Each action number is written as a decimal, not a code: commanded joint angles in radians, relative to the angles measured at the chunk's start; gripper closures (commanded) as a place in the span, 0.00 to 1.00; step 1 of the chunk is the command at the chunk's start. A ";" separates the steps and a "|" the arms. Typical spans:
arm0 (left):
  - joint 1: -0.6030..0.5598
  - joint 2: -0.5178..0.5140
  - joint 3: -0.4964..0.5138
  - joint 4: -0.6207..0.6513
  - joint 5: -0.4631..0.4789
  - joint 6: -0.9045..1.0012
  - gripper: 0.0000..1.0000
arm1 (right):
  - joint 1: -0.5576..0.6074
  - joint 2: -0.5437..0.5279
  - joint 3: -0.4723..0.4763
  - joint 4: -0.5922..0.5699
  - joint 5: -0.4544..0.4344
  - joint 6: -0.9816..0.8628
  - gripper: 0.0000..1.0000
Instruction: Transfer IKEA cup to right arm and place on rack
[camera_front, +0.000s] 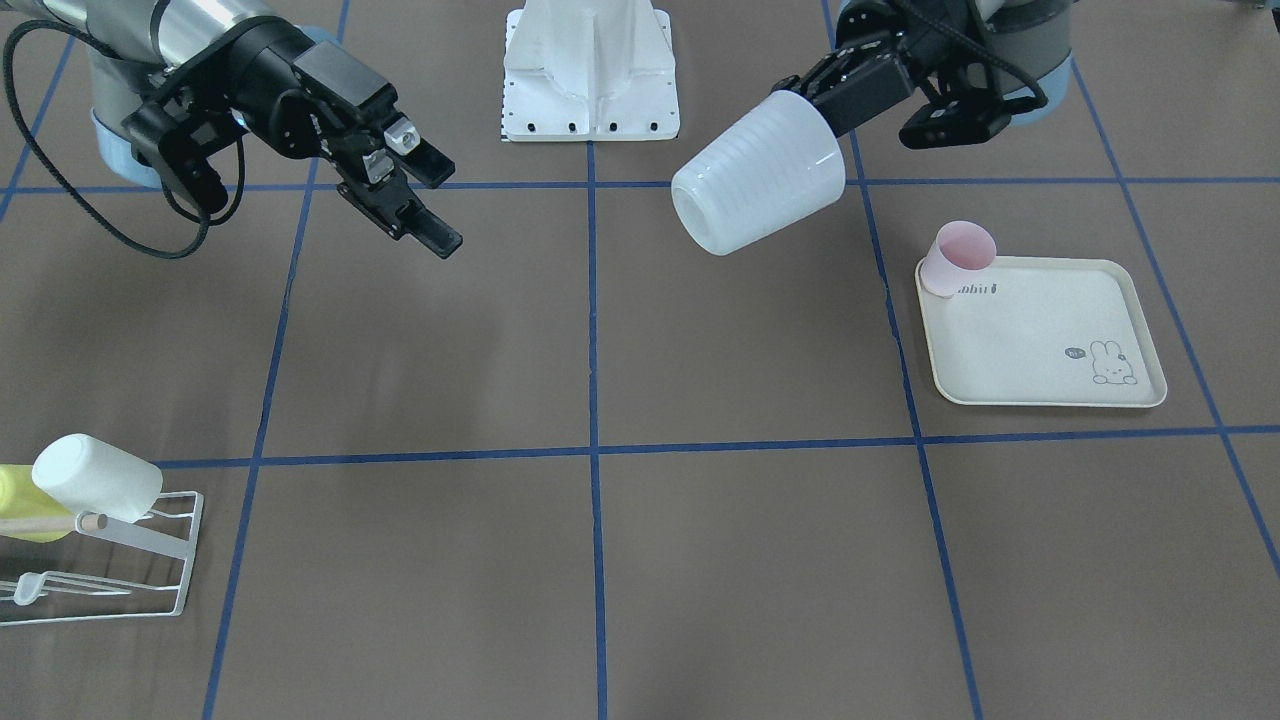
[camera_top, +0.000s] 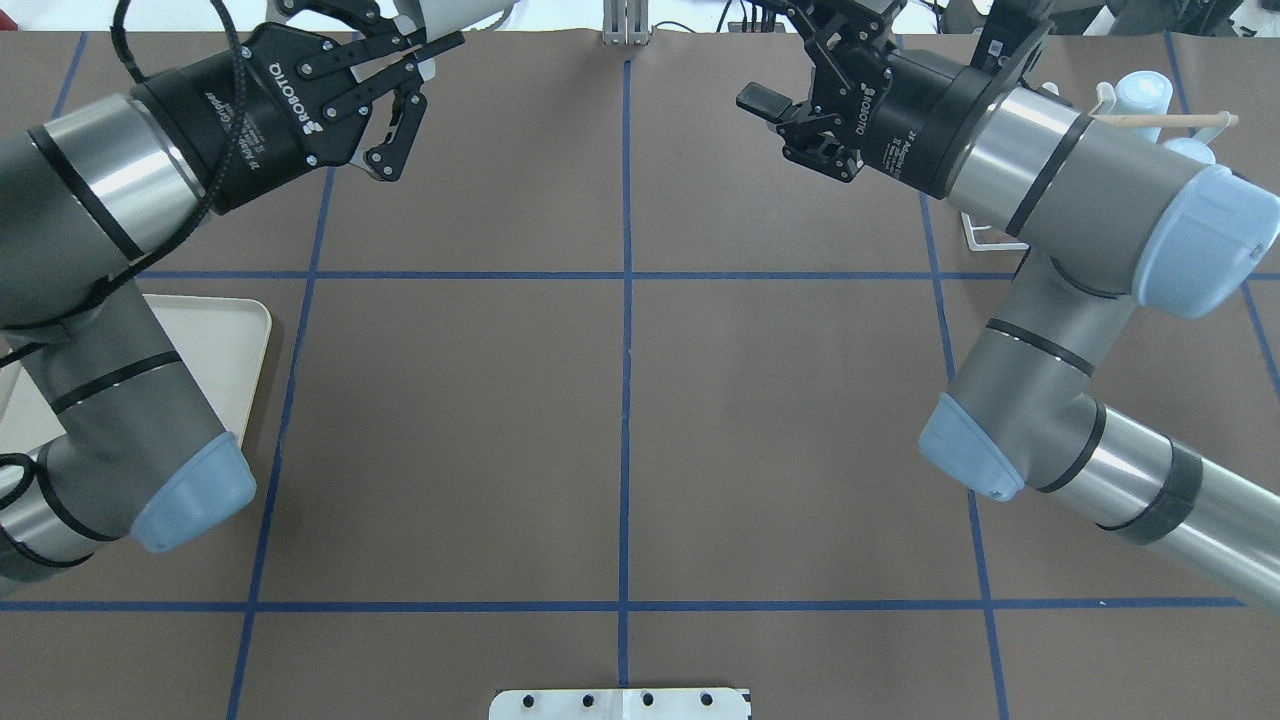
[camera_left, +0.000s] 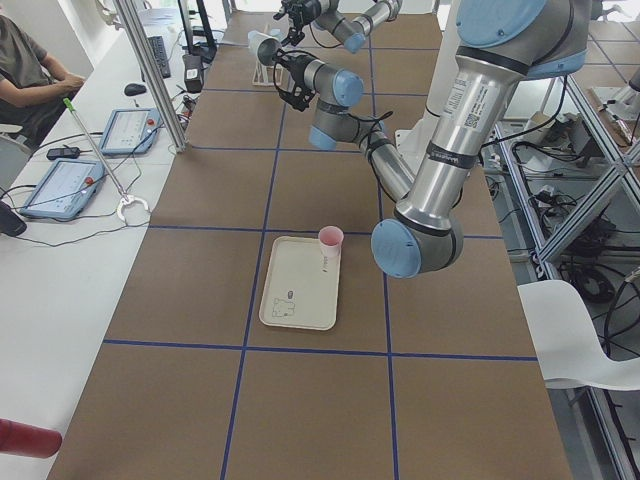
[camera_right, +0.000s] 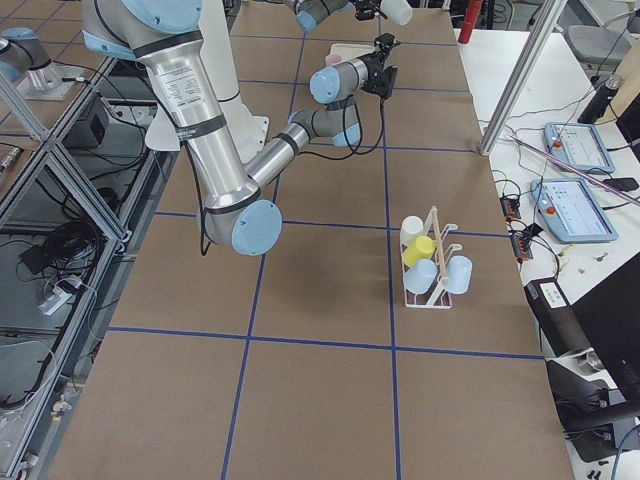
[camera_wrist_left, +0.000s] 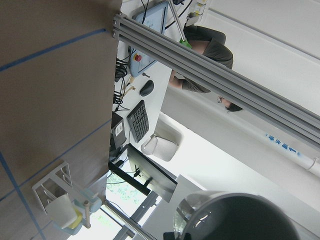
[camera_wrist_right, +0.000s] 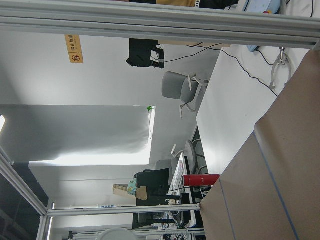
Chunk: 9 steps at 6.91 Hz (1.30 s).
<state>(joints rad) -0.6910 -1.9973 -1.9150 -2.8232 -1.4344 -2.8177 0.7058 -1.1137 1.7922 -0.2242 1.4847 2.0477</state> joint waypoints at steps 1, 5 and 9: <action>0.065 -0.017 0.020 -0.069 0.112 -0.075 1.00 | -0.054 0.018 0.001 0.026 -0.102 0.018 0.00; 0.172 -0.089 0.100 -0.067 0.150 -0.002 1.00 | -0.077 0.023 -0.013 0.022 -0.103 -0.013 0.00; 0.220 -0.112 0.115 -0.065 0.150 0.060 1.00 | -0.098 0.025 -0.013 0.011 -0.106 -0.063 0.00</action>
<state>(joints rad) -0.4775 -2.0933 -1.8099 -2.8890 -1.2840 -2.7617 0.6139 -1.0892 1.7795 -0.2121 1.3792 1.9873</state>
